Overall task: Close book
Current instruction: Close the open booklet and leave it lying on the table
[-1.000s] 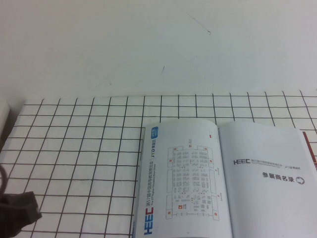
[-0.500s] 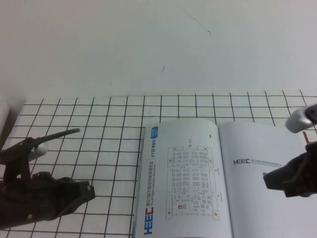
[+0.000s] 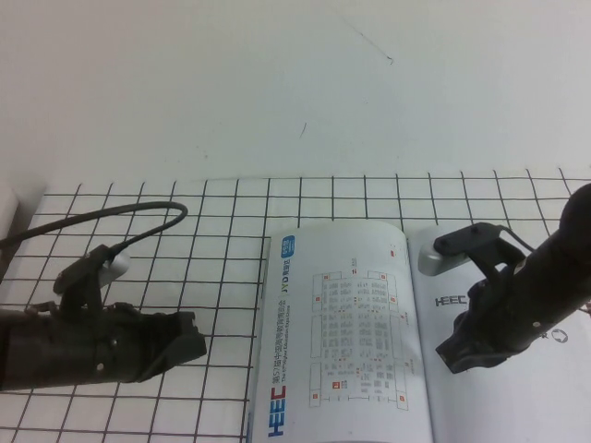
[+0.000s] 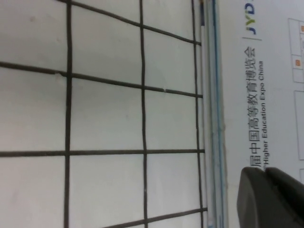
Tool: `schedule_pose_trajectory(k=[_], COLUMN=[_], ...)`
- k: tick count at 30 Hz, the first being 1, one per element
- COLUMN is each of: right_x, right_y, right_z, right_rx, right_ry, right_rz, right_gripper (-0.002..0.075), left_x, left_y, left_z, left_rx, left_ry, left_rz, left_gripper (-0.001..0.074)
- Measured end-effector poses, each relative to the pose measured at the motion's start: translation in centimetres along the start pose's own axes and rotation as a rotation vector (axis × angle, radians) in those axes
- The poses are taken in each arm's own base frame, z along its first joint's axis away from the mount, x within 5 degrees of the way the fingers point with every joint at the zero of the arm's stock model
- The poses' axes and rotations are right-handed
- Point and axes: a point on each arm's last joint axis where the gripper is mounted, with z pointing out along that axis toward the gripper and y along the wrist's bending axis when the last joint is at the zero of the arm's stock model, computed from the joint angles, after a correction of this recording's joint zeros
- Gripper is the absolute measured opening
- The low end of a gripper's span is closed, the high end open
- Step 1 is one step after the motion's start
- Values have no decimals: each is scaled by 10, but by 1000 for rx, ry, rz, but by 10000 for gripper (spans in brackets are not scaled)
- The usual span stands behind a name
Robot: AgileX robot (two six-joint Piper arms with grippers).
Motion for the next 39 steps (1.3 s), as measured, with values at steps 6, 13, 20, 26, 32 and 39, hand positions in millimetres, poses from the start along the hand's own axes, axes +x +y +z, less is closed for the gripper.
schedule_pose_trajectory(k=[6,13,20,26,32,39], right_x=[0,0,0,0,0,-1], right_y=[-6,-7,-8,-9,-9,-12], right_z=[17,20,20,21,22,20], right_rx=[-3,0,5,9,12,15], right_ry=[40,47,50,46,47,54], right_rz=[23,31,26,32,29,34], right_gripper=[-3,-3,-3,-3,-3,-3], left_x=[-1,-2,-2,2,-2,-11], left_y=[13,17,10,-61,-128,-152], left_z=[22,42,65,88,95,99], left_rx=[1,103,166,341,499,501], left_ry=[53,79,144,211,216,187], left_rz=[-39,-77,-52,143,285,369], left_gripper=[-4,-4,-4,-4,-4,-4])
